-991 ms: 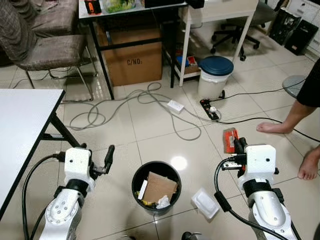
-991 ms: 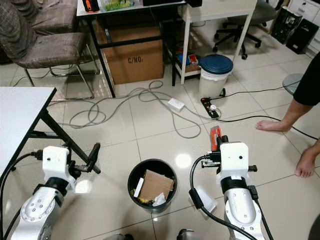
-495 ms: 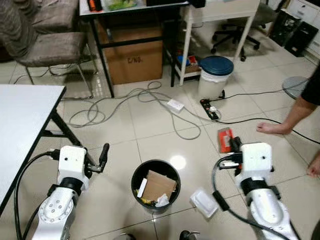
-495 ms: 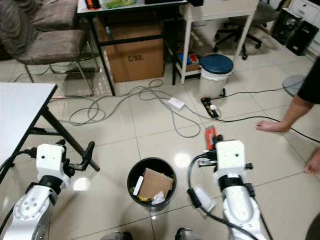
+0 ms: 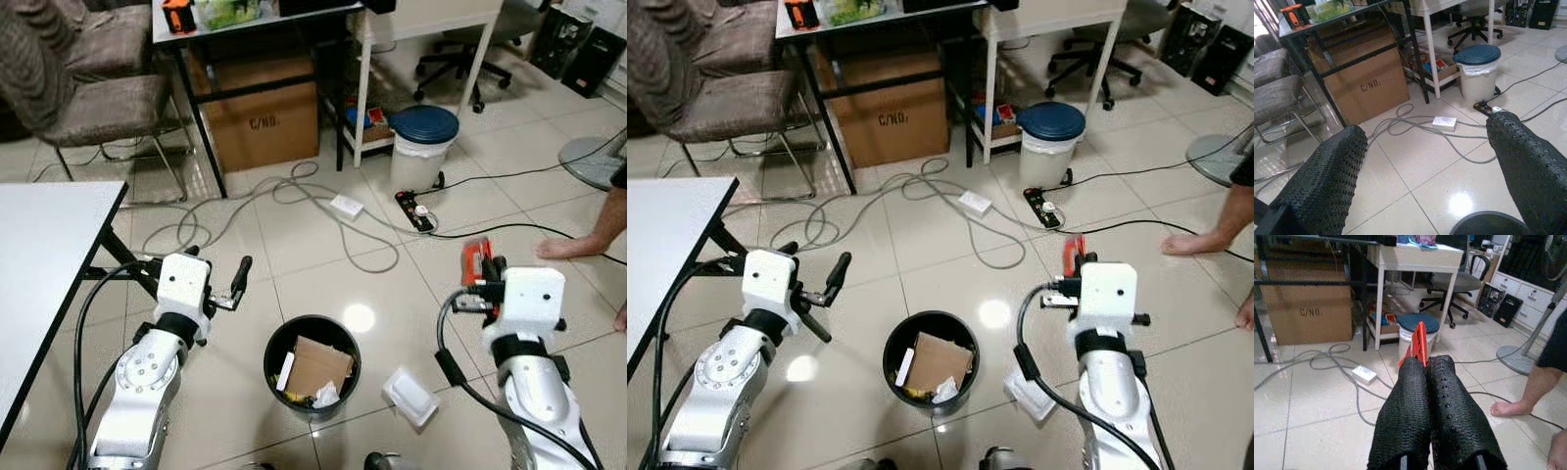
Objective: Picking trash to rubbish bin
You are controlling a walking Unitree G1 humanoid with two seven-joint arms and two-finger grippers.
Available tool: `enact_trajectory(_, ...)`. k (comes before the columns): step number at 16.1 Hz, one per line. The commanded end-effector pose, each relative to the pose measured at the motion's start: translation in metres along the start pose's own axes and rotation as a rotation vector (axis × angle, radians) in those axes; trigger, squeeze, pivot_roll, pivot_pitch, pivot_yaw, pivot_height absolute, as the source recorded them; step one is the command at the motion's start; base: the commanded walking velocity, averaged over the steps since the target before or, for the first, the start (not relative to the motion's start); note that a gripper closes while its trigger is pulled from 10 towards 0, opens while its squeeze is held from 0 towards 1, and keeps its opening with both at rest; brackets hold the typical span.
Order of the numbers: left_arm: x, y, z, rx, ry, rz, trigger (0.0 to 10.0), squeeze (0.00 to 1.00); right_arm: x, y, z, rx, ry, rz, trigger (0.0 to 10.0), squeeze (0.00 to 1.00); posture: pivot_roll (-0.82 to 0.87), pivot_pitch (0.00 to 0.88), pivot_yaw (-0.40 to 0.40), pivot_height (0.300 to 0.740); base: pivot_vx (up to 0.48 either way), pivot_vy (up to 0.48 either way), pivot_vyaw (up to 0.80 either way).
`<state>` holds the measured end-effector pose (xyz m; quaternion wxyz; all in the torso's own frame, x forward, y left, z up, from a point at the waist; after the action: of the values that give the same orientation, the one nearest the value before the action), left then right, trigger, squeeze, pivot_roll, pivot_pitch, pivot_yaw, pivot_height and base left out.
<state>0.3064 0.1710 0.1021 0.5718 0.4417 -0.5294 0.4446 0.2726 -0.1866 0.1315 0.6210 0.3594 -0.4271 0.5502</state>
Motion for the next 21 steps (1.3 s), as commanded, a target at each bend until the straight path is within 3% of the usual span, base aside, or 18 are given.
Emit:
enact_trajectory(1,0.000,-0.003,0.002,-0.013,-0.003,0.000,10.0,0.00,0.006,-0.002,-0.011,0.033,0.000,0.017,10.0,0.00,-0.11,0.109,0.069,0.740,0.000,0.000,0.00)
enact_trajectory(5,-0.005,-0.009,0.019,-0.016,0.032,0.009,10.0,0.00,0.006,-0.007,-0.020,0.087,0.005,0.030,10.0,0.00,-0.10,0.106,0.058,0.740,0.000,0.000,0.00)
enact_trajectory(8,-0.009,-0.009,0.021,-0.025,0.027,0.003,10.0,0.00,0.002,-0.011,-0.012,0.070,0.017,0.021,10.0,0.00,-0.10,0.109,0.059,0.740,0.000,0.000,0.00)
enact_trajectory(11,-0.007,-0.019,0.029,-0.056,0.022,0.006,10.0,0.00,0.001,-0.015,0.001,0.026,0.029,0.018,10.0,0.00,-0.12,0.117,0.094,0.740,0.000,0.000,0.00)
enact_trajectory(16,-0.006,-0.022,0.022,-0.091,-0.015,-0.009,10.0,0.00,-0.006,-0.003,0.004,-0.050,0.002,-0.020,10.0,0.00,-0.15,0.118,0.138,0.740,0.000,0.000,0.00)
enact_trajectory(21,-0.008,-0.026,0.014,-0.056,-0.008,-0.010,10.0,0.00,-0.002,-0.001,0.002,-0.071,-0.021,-0.021,10.0,0.00,-0.17,0.113,0.122,0.740,0.000,0.000,0.00)
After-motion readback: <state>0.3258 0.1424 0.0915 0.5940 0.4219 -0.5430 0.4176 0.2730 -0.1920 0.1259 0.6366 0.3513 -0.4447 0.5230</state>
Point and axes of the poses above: a point about 5 cm out from each wrist's last joint towards the gripper, its own y axis pointing back from the gripper into the wrist, its own x axis along the axis of the wrist's last joint, z = x × y, the point moved 4 cm from there along -y, pointing out of the wrist towards the gripper, and after that the axes turned 13 degrees about y, right-handed, at the moved point
